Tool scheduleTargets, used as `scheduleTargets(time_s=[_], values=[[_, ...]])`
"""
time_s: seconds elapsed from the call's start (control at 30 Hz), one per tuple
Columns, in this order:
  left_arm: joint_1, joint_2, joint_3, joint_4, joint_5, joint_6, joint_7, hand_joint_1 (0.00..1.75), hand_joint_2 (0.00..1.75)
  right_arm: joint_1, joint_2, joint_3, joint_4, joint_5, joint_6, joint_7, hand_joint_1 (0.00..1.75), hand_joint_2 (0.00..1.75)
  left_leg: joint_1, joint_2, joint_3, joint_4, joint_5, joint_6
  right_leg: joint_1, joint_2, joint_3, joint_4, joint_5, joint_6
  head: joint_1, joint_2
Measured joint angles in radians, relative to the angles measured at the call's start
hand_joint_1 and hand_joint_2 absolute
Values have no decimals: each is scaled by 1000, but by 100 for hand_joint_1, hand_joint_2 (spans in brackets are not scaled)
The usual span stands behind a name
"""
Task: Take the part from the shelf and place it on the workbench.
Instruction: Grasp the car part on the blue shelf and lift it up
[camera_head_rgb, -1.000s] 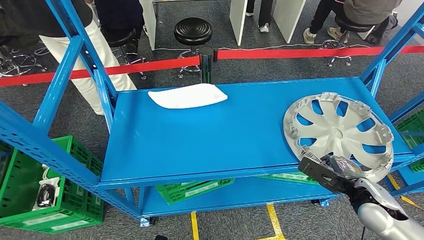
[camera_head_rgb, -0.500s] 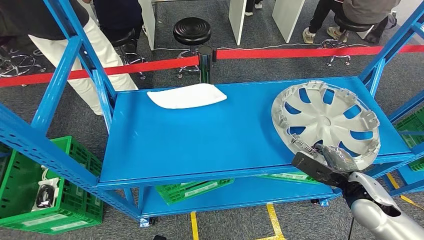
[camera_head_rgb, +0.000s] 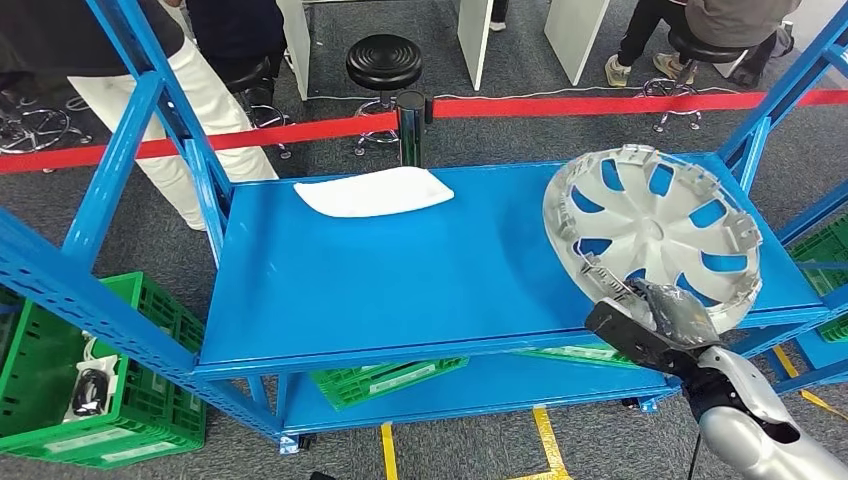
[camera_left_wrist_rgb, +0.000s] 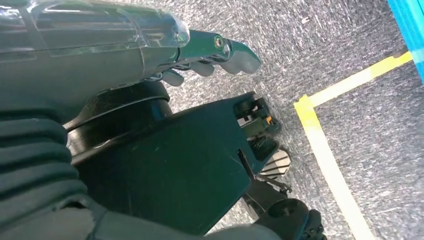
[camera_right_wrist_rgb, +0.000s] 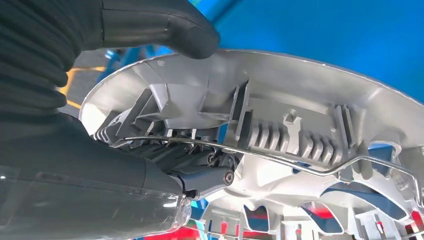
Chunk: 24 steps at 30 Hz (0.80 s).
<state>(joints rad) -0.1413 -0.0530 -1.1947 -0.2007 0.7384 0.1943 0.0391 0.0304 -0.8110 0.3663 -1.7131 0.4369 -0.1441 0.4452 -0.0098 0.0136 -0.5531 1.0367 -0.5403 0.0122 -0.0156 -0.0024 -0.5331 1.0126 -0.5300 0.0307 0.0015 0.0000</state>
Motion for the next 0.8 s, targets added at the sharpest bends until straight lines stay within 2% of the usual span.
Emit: scheduleTargets(time_s=[0.23,0.43,0.67,0.8], values=[[3,0,0,0,27,16,-4,0,175,26,28,-49,-110,61,-104,-58,175,175,0,-2,0,-1,0,0,0,-1,0,0,0,0,0,0],[3,1,0,0,40,27,-3,0,175,33,100,-57,-264,111,-225,-152,175,175,0,-2,0,-2,0,0,0,-1,0,0,0,0,0,0],[4,3,1,0,43,29,-3,0,175,33,166,-41,-393,103,-248,-178,175,175,0,-2,1,-2,0,0,0,-1,0,0,0,-1,0,0],[4,4,1,0,45,36,-4,0,175,25,194,-30,-435,13,-262,-240,175,175,0,-2,1,-2,0,0,0,0,0,0,0,-1,0,0]])
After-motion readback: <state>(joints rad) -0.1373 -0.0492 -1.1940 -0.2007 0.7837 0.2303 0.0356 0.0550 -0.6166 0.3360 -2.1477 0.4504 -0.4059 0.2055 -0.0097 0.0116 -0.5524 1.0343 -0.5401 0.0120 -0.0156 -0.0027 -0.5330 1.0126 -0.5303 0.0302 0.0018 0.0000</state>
